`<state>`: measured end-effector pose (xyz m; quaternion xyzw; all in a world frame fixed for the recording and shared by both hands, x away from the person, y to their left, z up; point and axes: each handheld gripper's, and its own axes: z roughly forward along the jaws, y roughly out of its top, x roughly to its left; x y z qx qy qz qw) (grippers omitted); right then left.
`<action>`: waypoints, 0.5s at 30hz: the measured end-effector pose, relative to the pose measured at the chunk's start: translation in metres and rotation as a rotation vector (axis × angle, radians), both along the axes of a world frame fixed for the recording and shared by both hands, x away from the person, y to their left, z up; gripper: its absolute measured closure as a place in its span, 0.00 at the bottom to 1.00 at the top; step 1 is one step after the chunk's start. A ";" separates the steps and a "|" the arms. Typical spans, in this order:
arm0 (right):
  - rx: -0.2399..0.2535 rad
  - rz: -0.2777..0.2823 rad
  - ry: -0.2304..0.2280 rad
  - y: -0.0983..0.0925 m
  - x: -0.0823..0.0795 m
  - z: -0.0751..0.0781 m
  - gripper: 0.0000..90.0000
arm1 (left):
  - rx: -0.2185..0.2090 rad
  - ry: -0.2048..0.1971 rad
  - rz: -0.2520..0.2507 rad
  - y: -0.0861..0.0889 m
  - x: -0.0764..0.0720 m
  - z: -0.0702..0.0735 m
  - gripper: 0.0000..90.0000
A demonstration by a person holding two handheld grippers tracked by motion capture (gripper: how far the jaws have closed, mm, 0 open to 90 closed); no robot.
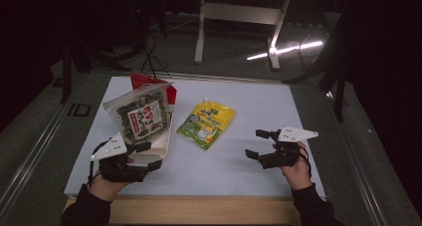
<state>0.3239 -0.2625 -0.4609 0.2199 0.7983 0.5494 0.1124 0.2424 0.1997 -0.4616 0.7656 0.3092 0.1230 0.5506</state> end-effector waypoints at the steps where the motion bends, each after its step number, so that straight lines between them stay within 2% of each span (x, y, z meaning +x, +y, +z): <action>1: 0.003 -0.009 -0.001 0.000 0.000 0.000 0.15 | 0.000 0.000 0.000 0.000 0.000 0.000 0.23; 3: 0.012 -0.026 0.007 -0.001 0.000 -0.001 0.15 | 0.012 0.000 -0.018 -0.011 0.001 -0.006 0.17; 5: 0.023 -0.028 0.015 -0.002 0.000 -0.002 0.14 | 0.016 0.003 -0.026 -0.018 0.001 -0.011 0.17; 9: 0.007 -0.042 0.010 0.003 -0.001 -0.004 0.11 | -0.001 0.005 -0.033 -0.029 0.002 -0.021 0.11; 15: -0.011 -0.042 0.017 0.015 0.000 -0.009 0.15 | 0.016 -0.005 -0.067 -0.045 0.000 -0.031 0.05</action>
